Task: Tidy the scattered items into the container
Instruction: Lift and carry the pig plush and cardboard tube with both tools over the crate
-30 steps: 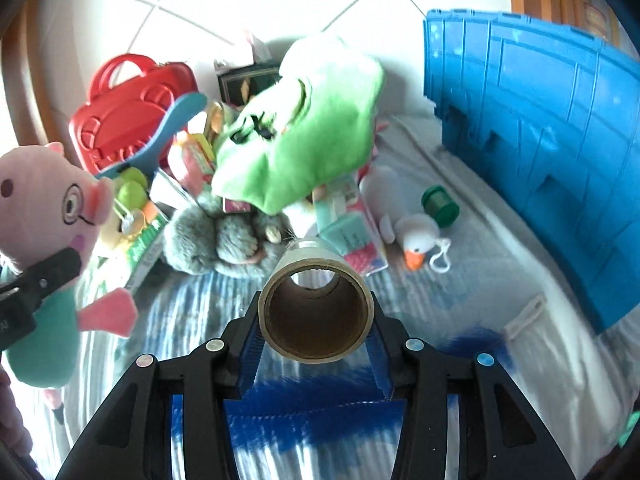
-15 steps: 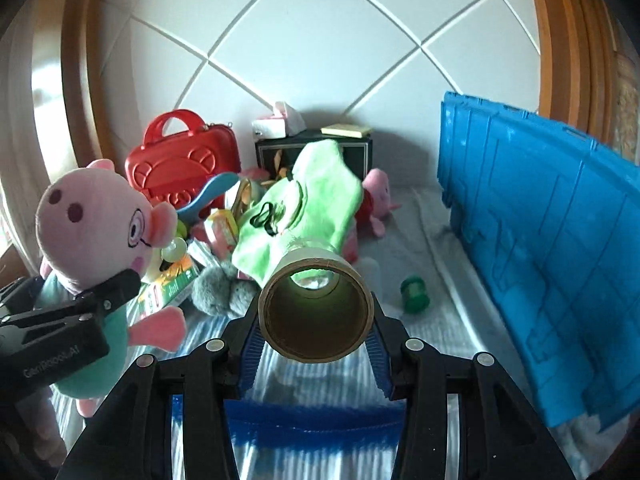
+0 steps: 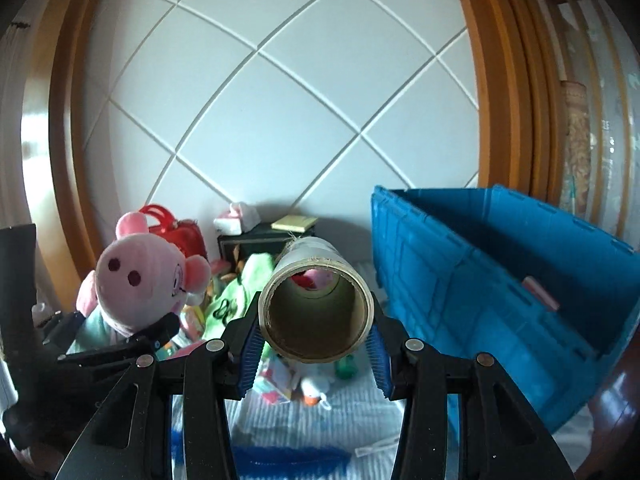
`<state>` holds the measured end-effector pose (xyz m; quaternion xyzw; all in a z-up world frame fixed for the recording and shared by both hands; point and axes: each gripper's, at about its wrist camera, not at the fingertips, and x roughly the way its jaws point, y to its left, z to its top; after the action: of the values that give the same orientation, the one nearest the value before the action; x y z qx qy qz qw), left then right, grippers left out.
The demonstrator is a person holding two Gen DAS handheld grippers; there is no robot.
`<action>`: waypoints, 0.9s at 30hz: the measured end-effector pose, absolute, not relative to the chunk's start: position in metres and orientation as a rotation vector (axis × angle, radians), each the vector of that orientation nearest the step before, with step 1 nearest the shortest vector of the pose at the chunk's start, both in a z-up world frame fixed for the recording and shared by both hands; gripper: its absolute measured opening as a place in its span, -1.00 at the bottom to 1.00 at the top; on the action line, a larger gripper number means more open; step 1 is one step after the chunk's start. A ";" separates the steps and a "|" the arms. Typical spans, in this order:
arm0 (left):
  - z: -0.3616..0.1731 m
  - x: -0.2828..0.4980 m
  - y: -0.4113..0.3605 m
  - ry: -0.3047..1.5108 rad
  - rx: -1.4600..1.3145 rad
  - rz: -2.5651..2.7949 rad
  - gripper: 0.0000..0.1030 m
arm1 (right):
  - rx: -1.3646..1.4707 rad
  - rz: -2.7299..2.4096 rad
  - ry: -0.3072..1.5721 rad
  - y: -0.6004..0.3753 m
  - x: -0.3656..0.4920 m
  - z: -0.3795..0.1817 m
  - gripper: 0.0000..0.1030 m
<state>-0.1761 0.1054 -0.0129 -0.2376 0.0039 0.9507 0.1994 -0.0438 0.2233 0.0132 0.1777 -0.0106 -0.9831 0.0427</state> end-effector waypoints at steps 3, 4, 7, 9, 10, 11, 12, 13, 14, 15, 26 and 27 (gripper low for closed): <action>0.009 -0.169 0.139 0.017 -0.597 2.620 0.63 | 0.491 -3.076 -0.031 0.254 -0.033 0.035 -0.13; 0.017 -0.166 0.151 0.016 -0.573 2.610 0.63 | 0.475 -3.095 -0.029 0.264 -0.031 0.041 -0.13; 0.039 -0.155 0.192 0.018 -0.497 2.575 0.63 | 0.431 -3.154 -0.033 0.304 -0.026 0.059 -0.13; 0.056 -0.148 0.227 0.024 -0.443 2.558 0.63 | 0.401 -3.191 -0.034 0.338 -0.025 0.068 -0.13; 0.063 -0.144 0.245 0.024 -0.418 2.550 0.63 | 0.387 -3.206 -0.032 0.354 -0.026 0.072 -0.13; 0.072 -0.141 0.267 0.022 -0.395 2.542 0.63 | 0.375 -3.220 -0.029 0.373 -0.027 0.074 -0.13; 0.079 -0.138 0.287 0.019 -0.382 2.533 0.63 | 0.367 -3.229 -0.025 0.393 -0.029 0.075 -0.13; 0.085 -0.136 0.308 0.012 -0.375 2.522 0.63 | 0.365 -3.235 -0.019 0.414 -0.033 0.076 -0.13; 0.092 -0.135 0.332 0.003 -0.377 2.515 0.63 | 0.370 -3.236 -0.012 0.435 -0.038 0.076 -0.13; 0.096 -0.136 0.353 -0.003 -0.388 2.511 0.63 | 0.386 -3.235 -0.005 0.455 -0.045 0.075 -0.13; 0.044 -0.204 0.546 0.192 -1.011 2.411 0.63 | 0.820 -3.073 0.149 0.597 -0.142 0.037 -0.13; 0.035 -0.208 0.553 0.218 -1.060 2.398 0.63 | 0.862 -3.050 0.148 0.600 -0.151 0.031 -0.13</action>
<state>-0.2083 0.5530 0.0349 -0.3897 0.0800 0.8820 0.2526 -0.1512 0.5999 0.0308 0.2715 0.0467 -0.9612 -0.0158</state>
